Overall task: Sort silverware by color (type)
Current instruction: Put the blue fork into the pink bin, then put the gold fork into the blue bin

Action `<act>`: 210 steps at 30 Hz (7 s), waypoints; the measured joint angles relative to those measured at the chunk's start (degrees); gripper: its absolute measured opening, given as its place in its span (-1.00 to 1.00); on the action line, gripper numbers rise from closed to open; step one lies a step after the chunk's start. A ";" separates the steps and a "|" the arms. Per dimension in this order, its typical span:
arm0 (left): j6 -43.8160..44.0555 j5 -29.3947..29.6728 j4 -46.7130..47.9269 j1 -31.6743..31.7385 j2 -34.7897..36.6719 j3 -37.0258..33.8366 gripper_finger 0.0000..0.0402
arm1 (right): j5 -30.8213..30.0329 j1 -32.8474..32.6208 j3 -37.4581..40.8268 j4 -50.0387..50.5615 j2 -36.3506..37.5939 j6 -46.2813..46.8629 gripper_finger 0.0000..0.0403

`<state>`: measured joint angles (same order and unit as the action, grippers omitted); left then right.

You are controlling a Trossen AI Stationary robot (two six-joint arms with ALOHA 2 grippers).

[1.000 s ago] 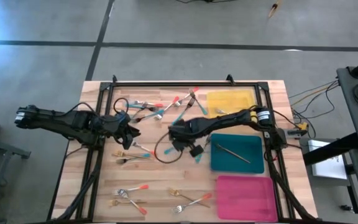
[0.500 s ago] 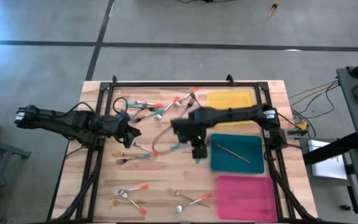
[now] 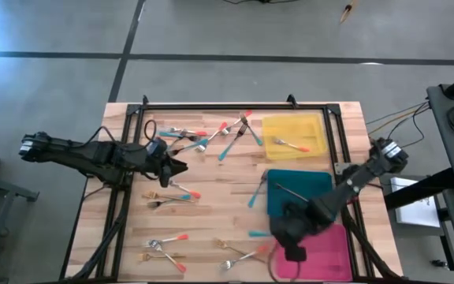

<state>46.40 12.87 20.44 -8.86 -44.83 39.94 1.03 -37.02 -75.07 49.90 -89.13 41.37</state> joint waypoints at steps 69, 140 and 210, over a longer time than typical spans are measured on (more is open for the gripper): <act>-24.52 -0.33 27.03 -21.75 -24.54 -5.13 -0.61 | 0.34 -5.10 -2.43 6.43 -0.91 24.63 -0.62; -3.04 33.19 9.12 -17.31 -24.15 22.50 -1.00 | -48.56 14.34 -8.11 -25.33 0.44 10.21 -0.31; -18.62 27.37 3.97 -16.65 -26.51 31.84 -0.38 | -33.19 27.77 -8.04 -32.37 4.34 2.79 -0.94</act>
<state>27.78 40.24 24.41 -25.52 -71.33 71.78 -32.16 -9.25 -83.11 17.53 -84.78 44.16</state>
